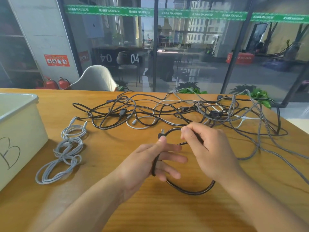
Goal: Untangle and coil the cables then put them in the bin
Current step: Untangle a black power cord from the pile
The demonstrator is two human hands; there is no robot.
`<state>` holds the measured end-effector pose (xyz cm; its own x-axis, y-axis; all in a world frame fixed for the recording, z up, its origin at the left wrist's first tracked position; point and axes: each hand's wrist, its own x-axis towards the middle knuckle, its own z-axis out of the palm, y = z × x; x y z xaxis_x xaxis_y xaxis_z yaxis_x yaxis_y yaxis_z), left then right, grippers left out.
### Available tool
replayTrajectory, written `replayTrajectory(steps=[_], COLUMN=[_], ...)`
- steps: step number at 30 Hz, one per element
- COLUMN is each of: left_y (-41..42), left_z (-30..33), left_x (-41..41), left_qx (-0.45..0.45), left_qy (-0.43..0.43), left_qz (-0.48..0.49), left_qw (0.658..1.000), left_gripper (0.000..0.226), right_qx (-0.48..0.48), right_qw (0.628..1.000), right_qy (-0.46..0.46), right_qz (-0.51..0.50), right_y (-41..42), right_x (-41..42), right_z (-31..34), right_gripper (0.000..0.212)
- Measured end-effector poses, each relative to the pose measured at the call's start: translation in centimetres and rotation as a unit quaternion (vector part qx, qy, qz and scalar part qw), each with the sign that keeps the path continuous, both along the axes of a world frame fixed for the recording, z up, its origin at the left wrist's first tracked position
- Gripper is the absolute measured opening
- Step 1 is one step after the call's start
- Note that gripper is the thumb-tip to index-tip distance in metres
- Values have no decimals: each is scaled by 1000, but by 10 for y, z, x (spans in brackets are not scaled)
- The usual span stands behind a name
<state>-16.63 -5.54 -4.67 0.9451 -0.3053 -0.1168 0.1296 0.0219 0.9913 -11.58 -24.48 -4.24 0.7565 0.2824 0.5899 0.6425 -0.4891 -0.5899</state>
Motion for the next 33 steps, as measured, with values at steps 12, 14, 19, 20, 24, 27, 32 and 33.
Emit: replayTrajectory(steps=[12, 14, 19, 20, 24, 27, 32, 33], left_y=[-7, -9, -9, -8, -1, 10, 19, 20], left_z=[-10, -7, -4, -3, 6, 12, 19, 21], left_x=[3, 1, 3, 3, 5, 7, 4, 2], left_qx=[-65, -77, -103, -117, -183, -255, -298, -301], left_qy=[-60, -70, -85, -81, -44, -34, -13, -13], left_qz=[50, 56, 76, 87, 154, 177, 113, 103], left_qw=[995, 993, 988, 986, 970, 950, 948, 948], left_gripper=[59, 56, 51, 50, 42, 41, 44, 45], right_qx=[-89, -102, -106, -111, -146, -204, -298, -300], right_qw=[988, 984, 981, 978, 951, 928, 902, 903], right_qy=[79, 105, 120, 130, 207, 233, 209, 205], right_qz=[95, 99, 112, 122, 180, 208, 233, 228], right_y=[19, 22, 27, 28, 27, 25, 25, 24], right_x=[-20, -24, -29, -29, -28, -25, -19, -16], right_z=[-4, -4, -4, -5, -12, -14, -20, -21], right_gripper=[32, 36, 34, 34, 36, 41, 38, 37])
